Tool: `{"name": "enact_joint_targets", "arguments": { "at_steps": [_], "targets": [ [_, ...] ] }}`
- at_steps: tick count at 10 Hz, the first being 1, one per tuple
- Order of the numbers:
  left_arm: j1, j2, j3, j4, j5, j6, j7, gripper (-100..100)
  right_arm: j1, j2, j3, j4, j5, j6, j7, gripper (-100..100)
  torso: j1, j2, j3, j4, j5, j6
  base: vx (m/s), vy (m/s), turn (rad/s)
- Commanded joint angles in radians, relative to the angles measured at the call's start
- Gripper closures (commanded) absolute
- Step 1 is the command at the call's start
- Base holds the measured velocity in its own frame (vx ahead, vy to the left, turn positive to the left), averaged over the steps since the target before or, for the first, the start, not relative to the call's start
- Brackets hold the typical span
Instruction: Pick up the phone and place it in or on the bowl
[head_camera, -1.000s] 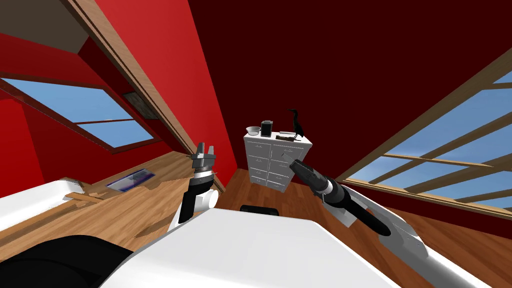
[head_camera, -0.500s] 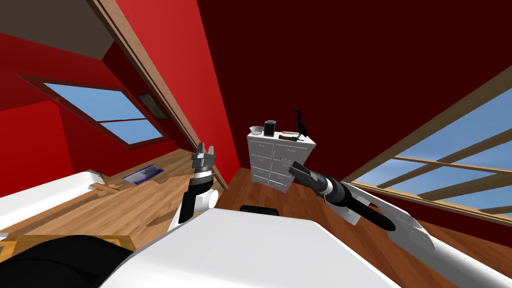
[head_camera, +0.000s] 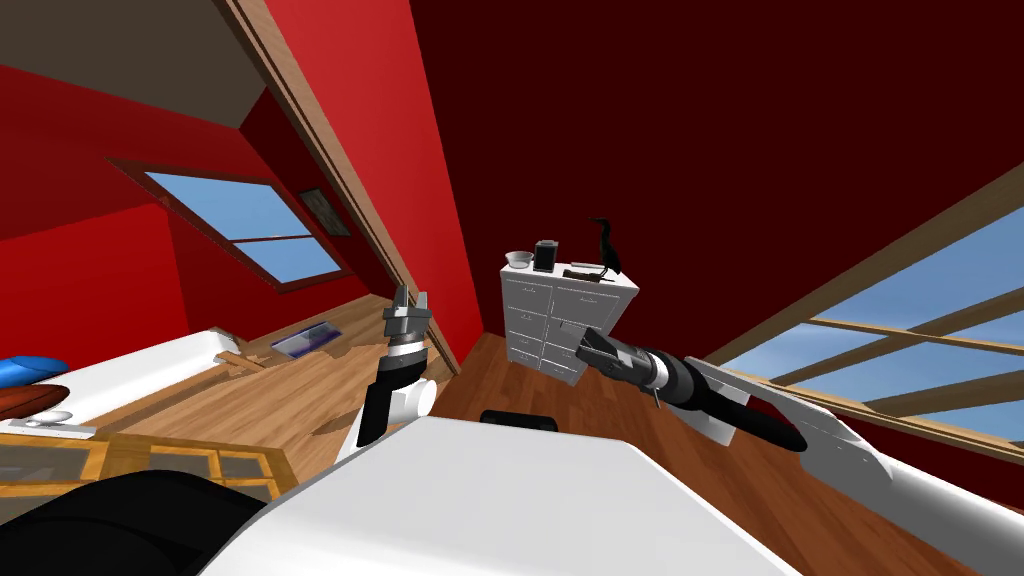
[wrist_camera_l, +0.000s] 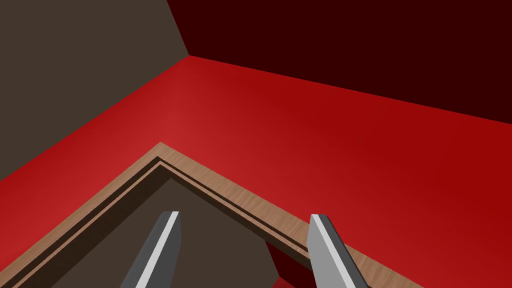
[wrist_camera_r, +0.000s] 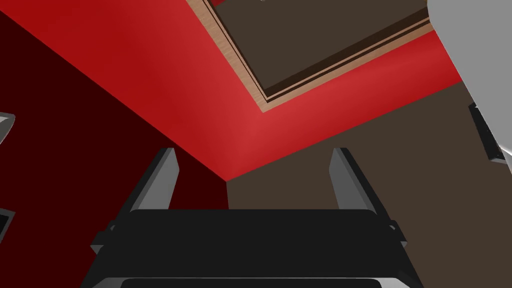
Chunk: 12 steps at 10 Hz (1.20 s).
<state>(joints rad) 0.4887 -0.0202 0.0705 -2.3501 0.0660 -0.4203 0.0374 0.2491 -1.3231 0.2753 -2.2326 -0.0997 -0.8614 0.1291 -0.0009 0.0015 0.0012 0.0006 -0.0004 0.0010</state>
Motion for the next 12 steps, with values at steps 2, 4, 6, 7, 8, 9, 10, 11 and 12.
{"name": "enact_joint_targets", "arguments": {
  "at_steps": [2, 4, 6, 7, 8, 9, 10, 11, 12],
  "targets": [
    [0.0, 0.0, 0.0, 0.0, 0.0, 0.0, 0.0, 0, -0.022, -0.079, 0.027, 0.023, 0.004, -0.014, 0.004, -100, 0.001, 0.0, 0.0, 0.0, 0.0, -0.001, -0.045, 0.027, 0.152],
    [0.0, 0.0, 0.0, 0.0, 0.0, 0.0, 0.0, 0, -0.022, -0.129, 0.027, 0.023, 0.004, -0.014, 0.004, -100, 0.0, 0.0, 0.0, 0.0, 0.0, 0.0, -0.009, 0.005, -0.022],
    [0.0, 0.0, 0.0, 0.0, 0.0, 0.0, 0.0, 0, -0.044, -0.192, 0.054, 0.049, 0.009, -0.029, 0.006, -100, 0.0, -0.001, -0.001, 0.0, 0.0, -0.001, -0.032, 0.022, 0.165],
    [0.0, 0.0, 0.0, 0.0, 0.0, 0.0, 0.0, 0, -0.044, -0.224, 0.054, 0.049, 0.009, -0.029, 0.006, -100, 0.001, 0.0, 0.0, 0.0, 0.0, 0.0, -0.017, 0.011, -0.03],
    [0.0, 0.0, 0.0, 0.0, 0.0, 0.0, 0.0, 0, -0.044, -0.232, 0.054, 0.049, 0.009, -0.029, 0.006, -100, 0.0, -0.001, 0.0, 0.0, 0.0, 0.0, -0.001, 0.001, -0.018],
    [0.0, 0.0, 0.0, 0.0, 0.0, 0.0, 0.0, 0, -0.066, -0.273, 0.082, 0.077, 0.016, -0.043, 0.007, -100, -0.001, -0.001, -0.001, 0.0, 0.0, 0.0, -0.019, 0.017, 0.219],
    [0.0, 0.0, 0.0, 0.0, 0.0, 0.0, 0.0, 0, -0.066, -0.298, 0.082, 0.077, 0.016, -0.043, 0.007, -100, 0.0, -0.001, -0.001, -0.001, 0.0, -0.001, -0.024, 0.015, 0.108],
    [0.0, 0.0, 0.0, 0.0, 0.0, 0.0, 0.0, 0, -0.066, -0.327, 0.082, 0.077, 0.016, -0.043, 0.007, -100, 0.0, -0.001, -0.001, 0.0, 0.0, 0.0, -0.01, 0.011, -0.023],
    [0.0, 0.0, 0.0, 0.0, 0.0, 0.0, 0.0, 0, -0.087, -0.358, 0.11, 0.107, 0.024, -0.055, 0.006, -100, 0.0, -0.001, -0.001, 0.0, 0.0, 0.0, -0.016, 0.024, 0.192]
  ]
}}
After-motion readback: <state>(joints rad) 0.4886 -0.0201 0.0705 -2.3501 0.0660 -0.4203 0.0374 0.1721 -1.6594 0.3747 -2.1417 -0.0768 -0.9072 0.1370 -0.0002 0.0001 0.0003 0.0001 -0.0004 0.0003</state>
